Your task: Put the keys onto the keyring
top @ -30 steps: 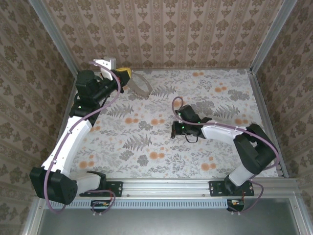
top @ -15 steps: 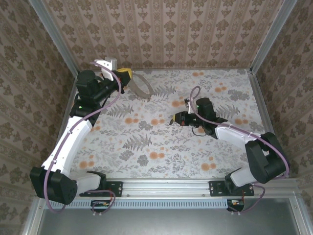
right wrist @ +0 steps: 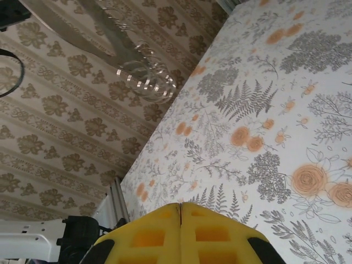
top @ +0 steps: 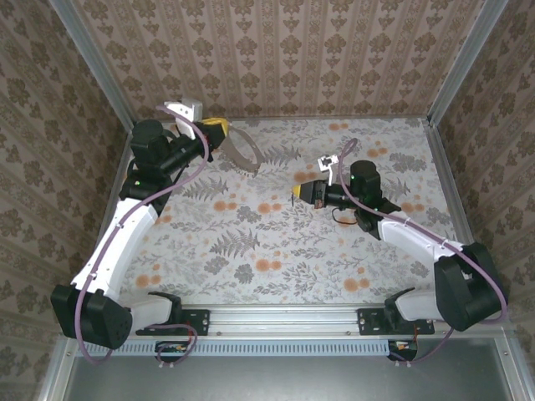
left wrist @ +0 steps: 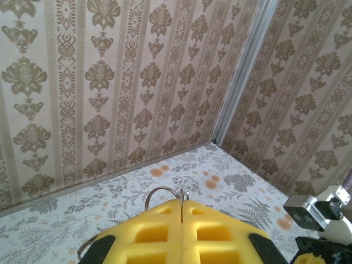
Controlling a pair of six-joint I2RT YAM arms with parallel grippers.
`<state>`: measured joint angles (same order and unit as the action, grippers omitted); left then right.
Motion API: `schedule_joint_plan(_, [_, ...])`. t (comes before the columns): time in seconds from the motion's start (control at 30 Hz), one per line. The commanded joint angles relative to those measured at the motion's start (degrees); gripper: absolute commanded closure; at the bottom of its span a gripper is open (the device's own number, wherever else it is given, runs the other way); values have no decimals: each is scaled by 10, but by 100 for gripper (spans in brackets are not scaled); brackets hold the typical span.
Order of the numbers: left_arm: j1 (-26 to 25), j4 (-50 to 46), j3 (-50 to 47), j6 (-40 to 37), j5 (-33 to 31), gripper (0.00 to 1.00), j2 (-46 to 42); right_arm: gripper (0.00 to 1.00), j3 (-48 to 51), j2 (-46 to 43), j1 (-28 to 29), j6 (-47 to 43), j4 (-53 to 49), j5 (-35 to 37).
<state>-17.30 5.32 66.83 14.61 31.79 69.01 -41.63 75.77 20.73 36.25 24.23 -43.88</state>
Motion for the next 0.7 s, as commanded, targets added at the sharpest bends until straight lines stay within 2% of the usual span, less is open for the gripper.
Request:
schedule_joint_plan(0.0, [-8,14,14,-26,46,100,6,100,-13,-36,-5,-3,18,-24])
schedule_joint_plan(0.3, [-28,-3,60,-87,170,100,36,100,-55,-97,-22,-42,-19,-2])
schedule_joint_plan(0.67, [-56,-42,133,-131,266,100,87,100,-117,-120,-31,-84,-8,55])
